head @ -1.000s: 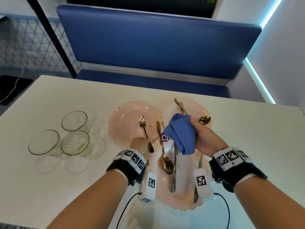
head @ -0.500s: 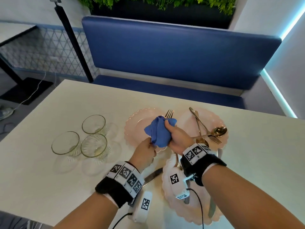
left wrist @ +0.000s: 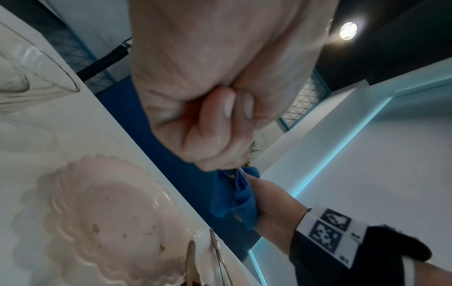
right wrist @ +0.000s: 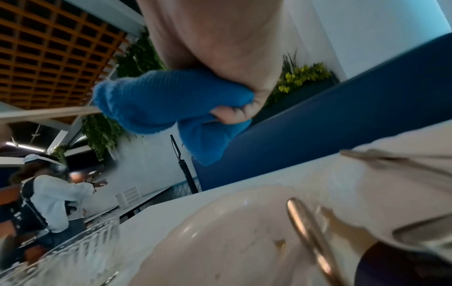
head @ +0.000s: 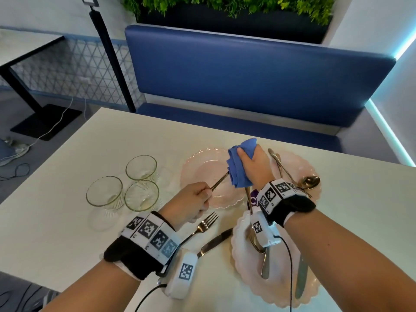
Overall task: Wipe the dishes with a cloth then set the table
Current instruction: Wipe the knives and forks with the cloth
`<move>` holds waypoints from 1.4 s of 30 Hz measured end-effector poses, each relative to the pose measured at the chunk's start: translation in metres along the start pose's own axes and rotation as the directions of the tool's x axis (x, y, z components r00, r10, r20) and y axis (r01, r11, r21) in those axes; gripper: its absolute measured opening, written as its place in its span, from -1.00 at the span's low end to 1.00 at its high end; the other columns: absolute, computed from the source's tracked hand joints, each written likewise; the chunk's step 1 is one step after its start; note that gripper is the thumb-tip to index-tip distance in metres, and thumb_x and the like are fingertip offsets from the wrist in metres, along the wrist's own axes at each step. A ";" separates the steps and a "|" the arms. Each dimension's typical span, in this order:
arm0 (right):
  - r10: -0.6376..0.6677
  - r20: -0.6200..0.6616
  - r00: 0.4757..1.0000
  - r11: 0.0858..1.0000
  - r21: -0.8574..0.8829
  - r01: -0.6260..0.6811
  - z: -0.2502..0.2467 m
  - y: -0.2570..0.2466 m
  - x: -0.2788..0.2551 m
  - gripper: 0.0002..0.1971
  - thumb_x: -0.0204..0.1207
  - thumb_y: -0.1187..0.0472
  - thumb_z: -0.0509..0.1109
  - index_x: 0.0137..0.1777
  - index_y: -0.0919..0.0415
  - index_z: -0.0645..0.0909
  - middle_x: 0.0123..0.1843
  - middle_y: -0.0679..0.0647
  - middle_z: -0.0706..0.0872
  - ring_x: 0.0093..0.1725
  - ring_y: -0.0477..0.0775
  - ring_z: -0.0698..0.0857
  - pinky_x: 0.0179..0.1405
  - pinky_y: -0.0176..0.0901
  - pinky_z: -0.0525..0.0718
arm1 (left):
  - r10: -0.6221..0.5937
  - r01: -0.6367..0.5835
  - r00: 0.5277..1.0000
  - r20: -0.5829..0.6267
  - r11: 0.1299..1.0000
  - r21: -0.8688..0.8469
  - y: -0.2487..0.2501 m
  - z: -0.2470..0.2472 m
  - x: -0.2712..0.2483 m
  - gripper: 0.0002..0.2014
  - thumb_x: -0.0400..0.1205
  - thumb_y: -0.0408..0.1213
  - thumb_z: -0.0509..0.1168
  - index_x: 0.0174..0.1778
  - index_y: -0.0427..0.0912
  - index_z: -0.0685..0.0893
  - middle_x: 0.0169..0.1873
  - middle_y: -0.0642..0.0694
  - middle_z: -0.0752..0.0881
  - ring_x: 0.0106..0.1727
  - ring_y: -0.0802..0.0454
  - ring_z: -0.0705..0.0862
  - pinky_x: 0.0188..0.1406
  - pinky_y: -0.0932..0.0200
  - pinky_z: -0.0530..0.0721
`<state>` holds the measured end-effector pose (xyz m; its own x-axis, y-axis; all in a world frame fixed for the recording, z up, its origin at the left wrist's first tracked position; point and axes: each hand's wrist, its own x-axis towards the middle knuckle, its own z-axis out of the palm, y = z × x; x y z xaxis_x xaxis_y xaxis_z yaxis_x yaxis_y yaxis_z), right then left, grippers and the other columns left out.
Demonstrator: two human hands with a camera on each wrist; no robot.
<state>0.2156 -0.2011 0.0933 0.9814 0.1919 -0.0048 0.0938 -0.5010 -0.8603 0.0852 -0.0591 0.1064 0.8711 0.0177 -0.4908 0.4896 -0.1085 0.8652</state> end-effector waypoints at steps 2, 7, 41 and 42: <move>0.042 -0.154 0.987 0.999 0.038 -0.037 -0.013 0.003 0.005 -0.62 0.63 0.06 0.23 0.29 0.34 0.45 0.09 0.20 0.64 0.06 0.13 0.62 0.09 -0.08 0.53 | 0.001 -0.001 1.000 -0.024 1.000 -0.017 -0.004 -0.004 0.000 -0.72 0.74 -0.32 0.01 -0.31 -0.16 0.43 -0.57 -0.02 0.31 -0.70 0.21 0.18 -0.76 0.43 0.12; 0.377 -0.062 0.924 0.800 0.525 -0.291 -0.032 0.016 0.003 -0.27 0.56 -0.24 0.12 0.46 0.40 0.32 0.32 0.33 0.56 0.32 0.28 0.57 0.38 0.16 0.50 | 0.000 -0.024 0.987 -0.159 0.988 -0.154 -0.011 0.007 0.006 -0.75 0.74 -0.30 0.03 -0.24 -0.16 0.49 -0.62 0.01 0.39 -0.73 0.21 0.22 -0.77 0.43 0.16; -0.010 0.647 0.762 1.000 0.003 0.011 -0.026 0.038 -0.086 -0.90 0.59 0.18 0.34 0.05 0.03 0.65 -0.02 -0.10 0.76 -0.03 -0.28 0.71 -0.01 -0.42 0.61 | 0.095 -0.274 0.899 -0.427 0.883 -0.381 -0.010 -0.023 0.027 -0.73 0.71 -0.34 0.12 -0.26 -0.18 0.63 -0.24 -0.08 0.68 -0.25 0.07 0.60 -0.12 0.19 0.62; 0.018 0.594 0.804 0.997 0.044 -0.056 -0.036 0.040 -0.083 -0.88 0.59 0.18 0.33 0.07 0.03 0.63 -0.02 -0.11 0.75 -0.01 -0.28 0.71 -0.02 -0.45 0.61 | 0.120 -0.221 0.922 -0.367 0.943 -0.249 -0.015 -0.029 0.022 -0.76 0.70 -0.33 0.14 -0.23 -0.15 0.66 -0.19 -0.05 0.69 -0.21 0.06 0.62 -0.03 0.16 0.62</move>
<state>0.1436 -0.2678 0.0778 0.6911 0.6467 -0.3227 0.0315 -0.4730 -0.8805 0.0983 -0.0284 0.0855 0.8760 0.3685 -0.3112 0.2782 0.1408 0.9501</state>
